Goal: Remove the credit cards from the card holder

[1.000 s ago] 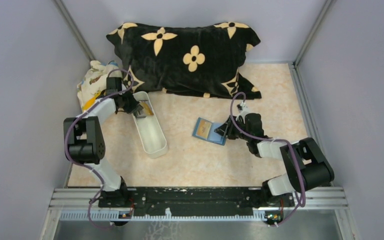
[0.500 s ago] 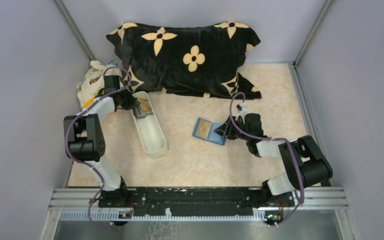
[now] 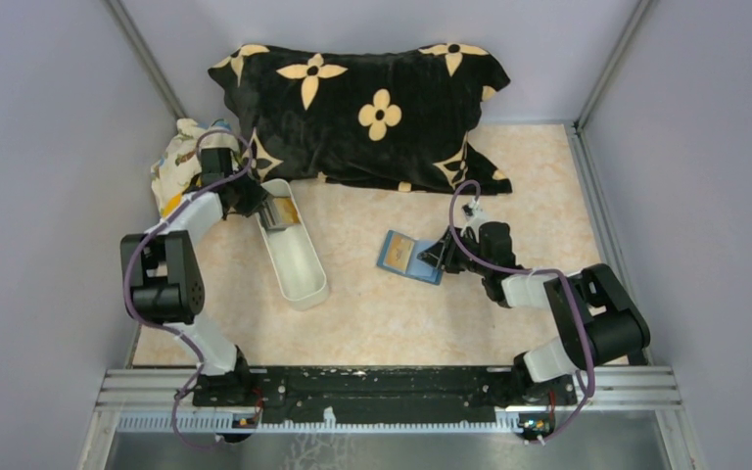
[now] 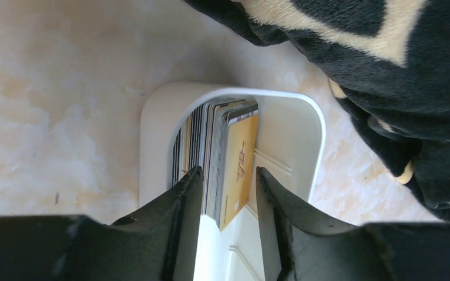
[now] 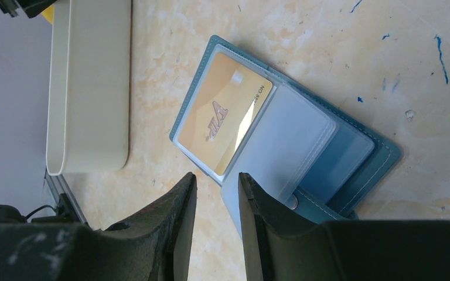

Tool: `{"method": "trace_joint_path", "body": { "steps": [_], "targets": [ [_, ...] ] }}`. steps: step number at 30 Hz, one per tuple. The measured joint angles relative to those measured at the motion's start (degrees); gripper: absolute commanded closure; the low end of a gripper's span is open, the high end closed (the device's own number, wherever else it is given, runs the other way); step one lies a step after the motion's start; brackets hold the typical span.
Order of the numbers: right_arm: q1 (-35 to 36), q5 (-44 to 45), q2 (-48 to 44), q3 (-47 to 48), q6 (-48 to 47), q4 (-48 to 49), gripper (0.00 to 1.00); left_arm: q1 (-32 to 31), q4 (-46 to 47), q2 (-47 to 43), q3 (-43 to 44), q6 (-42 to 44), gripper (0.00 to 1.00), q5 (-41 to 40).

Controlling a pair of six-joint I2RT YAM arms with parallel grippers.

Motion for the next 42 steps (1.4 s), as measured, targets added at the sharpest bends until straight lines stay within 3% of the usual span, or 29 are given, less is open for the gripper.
{"method": "trace_joint_path", "body": {
  "steps": [2,7,8,13,16,19,25,31,42],
  "targets": [
    [0.0,0.02,0.0,0.0,0.13,0.0,0.67,-0.33,0.02,-2.91,-1.27,-0.07,0.45,-1.22],
    [0.0,0.13,-0.02,0.0,0.17,-0.22,0.67,-3.37,2.38,-14.69,-5.14,-0.04,0.44,-4.94],
    [0.0,0.24,-0.02,0.0,0.17,-0.35,0.75,-4.92,3.58,-17.11,-6.05,-0.04,0.44,-5.66],
    [0.0,0.9,-0.02,0.15,-0.76,-1.9,0.99,-17.18,9.84,-25.24,-9.03,0.42,0.47,-9.11],
    [0.0,1.09,-0.02,0.66,-1.51,-3.32,1.0,-23.15,15.87,-25.77,-10.99,1.11,0.48,-7.28],
    [0.0,1.11,-0.09,1.79,-2.49,-4.57,1.0,-26.47,22.03,-23.17,-13.86,1.27,0.49,-3.26],
    [1.03,1.86,-0.2,4.57,-4.44,-8.52,1.0,-31.04,30.27,-7.98,-15.5,1.95,0.49,2.62],
    [7.67,4.24,-0.39,5.25,-5.31,-12.11,1.0,-33.24,34.4,3.02,-16.04,1.9,0.48,6.97],
    [8.17,9.81,-3.76,4.48,-8.39,-20.72,1.0,-35.43,36.52,7.21,-15.08,-0.7,0.5,13.33]
  ]
}}
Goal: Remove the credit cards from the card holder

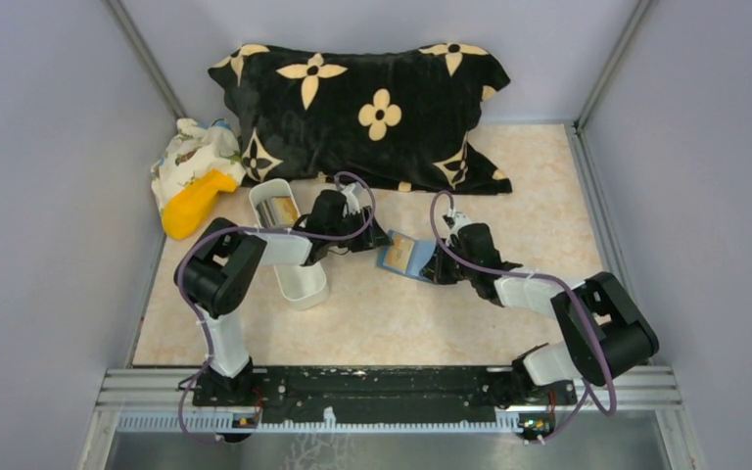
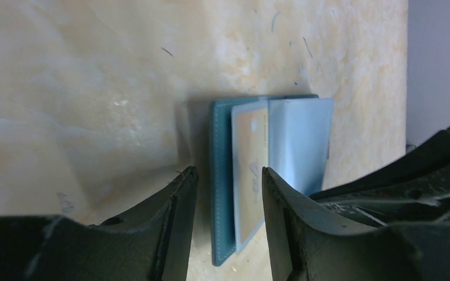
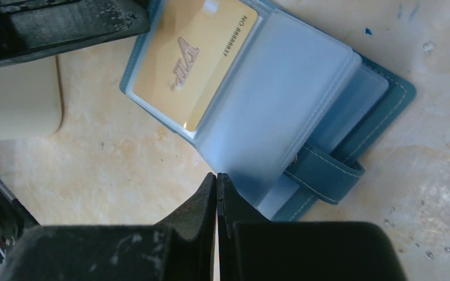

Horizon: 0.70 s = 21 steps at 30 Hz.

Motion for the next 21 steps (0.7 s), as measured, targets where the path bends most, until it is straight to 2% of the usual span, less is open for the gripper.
{"method": "trace_joint_path", "body": {
  "steps": [12,14,17,21],
  "targets": [
    [-3.72,1.84,-0.42,0.04,-0.48,-3.37,1.0,-2.6,0.66,-2.45,-4.92,-3.15,0.51,3.41],
    [-3.82,1.86,-0.42,0.15,-0.5,-3.54,1.0,-2.6,0.39,-4.2,-6.78,-3.52,0.58,3.61],
    [-4.04,1.86,-0.37,1.09,-0.63,-4.28,1.0,-2.64,0.28,-6.16,-8.92,-4.13,0.75,3.82],
    [-4.15,1.79,-0.26,2.43,-0.87,-4.02,1.0,-2.78,-0.02,-7.61,-10.8,-4.5,0.79,3.85]
  ]
}}
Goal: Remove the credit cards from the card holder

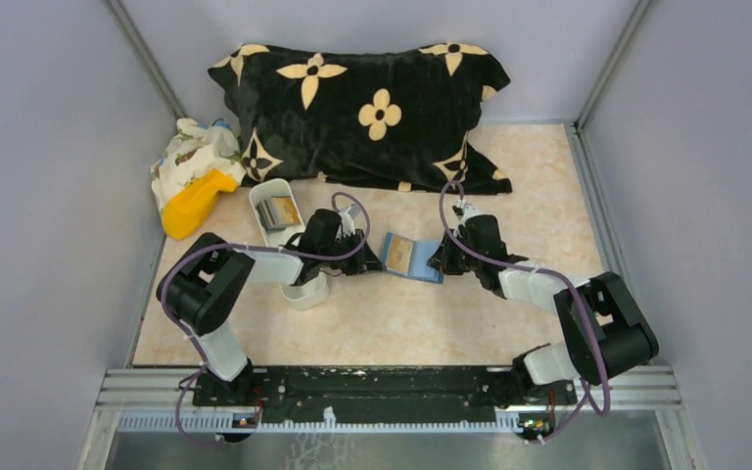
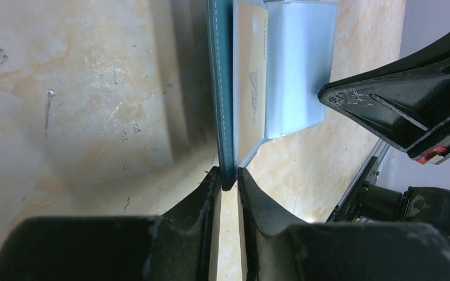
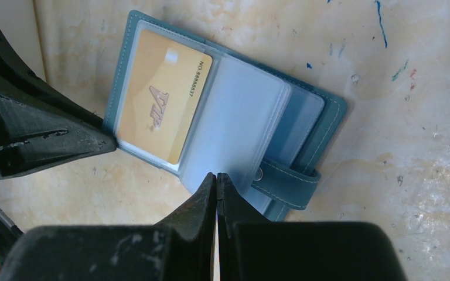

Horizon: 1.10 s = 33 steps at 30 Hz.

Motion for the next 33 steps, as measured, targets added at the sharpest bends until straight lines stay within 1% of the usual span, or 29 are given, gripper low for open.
{"method": "trace_joint_path", "body": {
  "steps": [1,3,14,16,17,21,22,23,27,33],
  "targets": [
    [0.0,-0.15,0.02,0.24,0.0,0.02,1.0,-0.02,-0.02,0.02,-0.02,0.0,0.82,0.0],
    [0.0,-0.28,0.17,0.31,0.0,0.26,1.0,-0.04,0.07,0.02,-0.04,-0.13,1.0,0.17],
    [0.0,-0.33,0.28,0.31,0.02,0.09,1.0,-0.52,0.92,0.76,-0.07,-2.21,1.0,2.6],
    [0.0,-0.37,0.33,0.31,0.02,0.26,1.0,-0.87,0.96,0.74,-0.24,-2.62,0.98,2.69],
    [0.0,-0.42,0.55,0.33,0.04,0.48,1.0,-1.11,0.98,0.74,-0.39,-2.99,0.94,2.67],
    [0.0,-0.85,2.45,1.16,0.02,1.14,1.0,-2.4,1.07,0.55,-1.14,-4.13,0.68,2.64],
    [0.0,-0.96,2.8,1.44,0.04,1.16,1.0,-2.64,1.05,0.5,-1.18,-4.42,0.63,2.62],
    [0.0,-1.14,3.08,1.62,0.04,1.33,1.0,-2.89,0.94,0.42,-1.2,-4.66,0.61,2.49],
    [0.0,-1.53,3.37,1.81,0.09,1.68,1.0,-3.32,-0.28,-1.2,-1.33,-4.92,0.59,0.74],
    [0.0,-2.8,4.07,1.81,1.22,3.67,1.0,-3.32,-6.19,-5.51,0.02,-2.69,0.65,-4.22]
  ]
}}
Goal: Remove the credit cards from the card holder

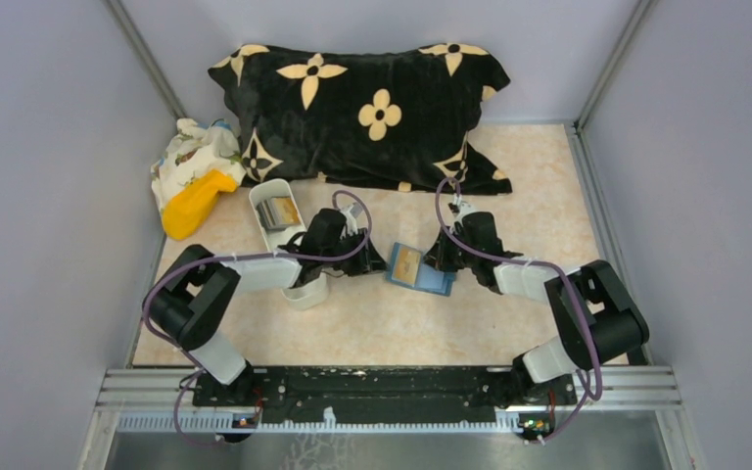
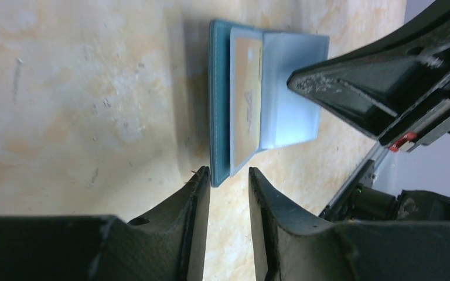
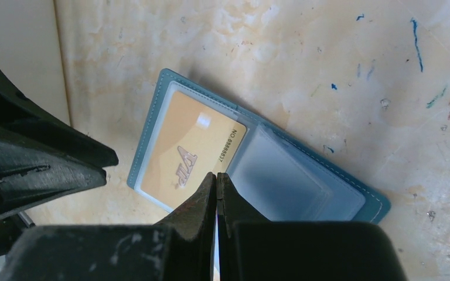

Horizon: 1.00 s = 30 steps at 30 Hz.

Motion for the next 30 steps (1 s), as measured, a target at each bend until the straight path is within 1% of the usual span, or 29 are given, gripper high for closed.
{"method": "trace_joint_path", "body": {
  "steps": [4,7,10,13,15,20,21,27,30],
  "targets": [
    [0.0,-1.05,0.39,-0.15,1.14,1.49,1.0,0.0,-3.52,-0.46,3.69,2.6,0.66,-2.97],
    [0.0,-1.42,0.39,-0.31,1.84,2.86,1.0,-0.22,-4.5,-0.09,7.19,3.67,0.67,-3.17],
    [0.0,-1.51,0.39,-1.33,2.38,3.87,1.0,-0.81,-3.26,1.53,11.15,4.07,0.68,-1.7],
    [0.0,-1.46,0.35,-2.16,2.75,3.82,1.0,-1.22,-0.59,4.33,13.11,3.48,0.68,1.27],
    [0.0,-1.31,0.13,-2.45,2.8,3.48,1.0,-1.29,1.09,6.93,13.38,2.54,0.68,3.34],
    [0.0,-0.68,-1.49,-2.54,2.8,2.56,1.0,-1.27,1.36,12.74,13.07,1.07,0.69,6.19],
    [0.0,-0.59,-1.86,-2.6,2.78,2.62,0.98,-1.27,1.29,13.44,12.9,0.76,0.69,6.56],
    [0.0,-0.33,-2.1,-3.08,2.95,2.78,0.9,-0.59,1.6,15.3,12.11,0.33,0.7,8.44],
    [0.0,-0.35,-1.95,-3.56,3.32,3.06,0.9,-0.11,2.03,15.3,11.56,0.28,0.7,9.31]
  ]
}}
